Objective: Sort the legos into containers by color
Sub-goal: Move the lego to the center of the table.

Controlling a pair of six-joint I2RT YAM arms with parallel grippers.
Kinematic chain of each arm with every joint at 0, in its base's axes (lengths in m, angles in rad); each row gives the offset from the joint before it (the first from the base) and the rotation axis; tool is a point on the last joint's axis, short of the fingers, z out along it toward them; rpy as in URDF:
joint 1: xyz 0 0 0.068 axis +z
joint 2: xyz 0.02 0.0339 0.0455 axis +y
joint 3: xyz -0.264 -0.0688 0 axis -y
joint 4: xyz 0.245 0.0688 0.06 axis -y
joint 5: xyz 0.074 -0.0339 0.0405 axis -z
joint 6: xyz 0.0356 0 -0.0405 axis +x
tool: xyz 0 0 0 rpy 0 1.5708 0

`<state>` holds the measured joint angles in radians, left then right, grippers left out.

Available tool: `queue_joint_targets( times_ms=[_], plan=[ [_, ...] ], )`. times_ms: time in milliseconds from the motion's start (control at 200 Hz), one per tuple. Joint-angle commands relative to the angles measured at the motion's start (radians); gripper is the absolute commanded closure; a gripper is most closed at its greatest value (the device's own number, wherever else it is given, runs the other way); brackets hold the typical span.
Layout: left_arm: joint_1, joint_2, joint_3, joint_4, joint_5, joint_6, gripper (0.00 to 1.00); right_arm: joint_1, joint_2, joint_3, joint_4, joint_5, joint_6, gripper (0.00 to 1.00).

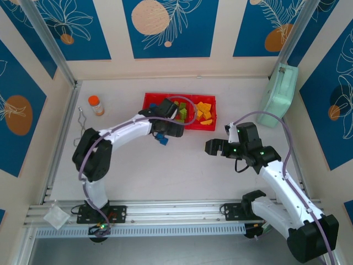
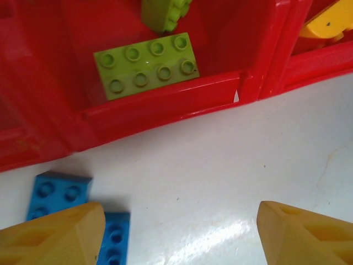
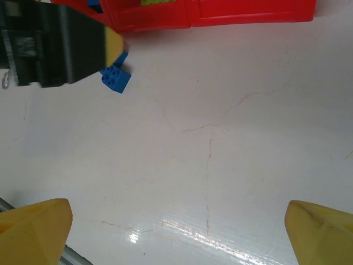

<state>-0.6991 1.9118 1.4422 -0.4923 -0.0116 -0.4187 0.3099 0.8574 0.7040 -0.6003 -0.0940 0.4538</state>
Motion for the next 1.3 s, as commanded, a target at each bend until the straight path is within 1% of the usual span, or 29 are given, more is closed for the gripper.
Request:
queue_joint_targets(
  times_ms=[0,160,375,690,830,870,955,1141,1221,1296],
  plan=[
    [-0.004,0.062,0.045,0.004,0.048,-0.015,0.3,-0.006,-0.013,-0.014,-0.023,-0.022,0.008,0.01],
    [0.003,0.099,0.033,0.0,0.03,-0.012,0.32,-0.005,-0.01,-0.018,-0.018,-0.028,0.007,0.01],
    [0.018,0.109,-0.011,-0.014,0.052,-0.007,0.35,-0.007,-0.006,-0.014,-0.022,-0.024,0.007,0.01],
    [0.025,-0.021,-0.195,-0.041,0.013,-0.02,0.38,-0.007,-0.008,-0.009,-0.028,-0.021,0.005,0.01],
    [0.025,-0.132,-0.31,-0.021,0.006,-0.052,0.39,-0.008,-0.01,-0.003,-0.035,-0.02,0.002,0.01],
    [0.025,-0.167,-0.336,-0.022,0.0,-0.057,0.37,-0.007,-0.01,-0.003,-0.036,-0.019,0.002,0.01],
    [0.023,-0.242,-0.365,-0.044,-0.022,-0.035,0.28,-0.008,-0.008,-0.004,-0.033,-0.02,0.003,0.01],
    [0.018,-0.39,-0.369,-0.174,-0.133,0.012,0.16,-0.008,-0.006,-0.004,-0.035,-0.02,0.004,0.01],
    [0.019,-0.441,-0.39,-0.213,-0.171,-0.004,0.12,-0.008,-0.01,-0.008,-0.035,-0.017,0.008,0.01],
    [0.018,-0.474,-0.424,-0.218,-0.181,-0.044,0.13,-0.007,-0.01,-0.013,-0.029,-0.016,0.009,0.01]
  ],
)
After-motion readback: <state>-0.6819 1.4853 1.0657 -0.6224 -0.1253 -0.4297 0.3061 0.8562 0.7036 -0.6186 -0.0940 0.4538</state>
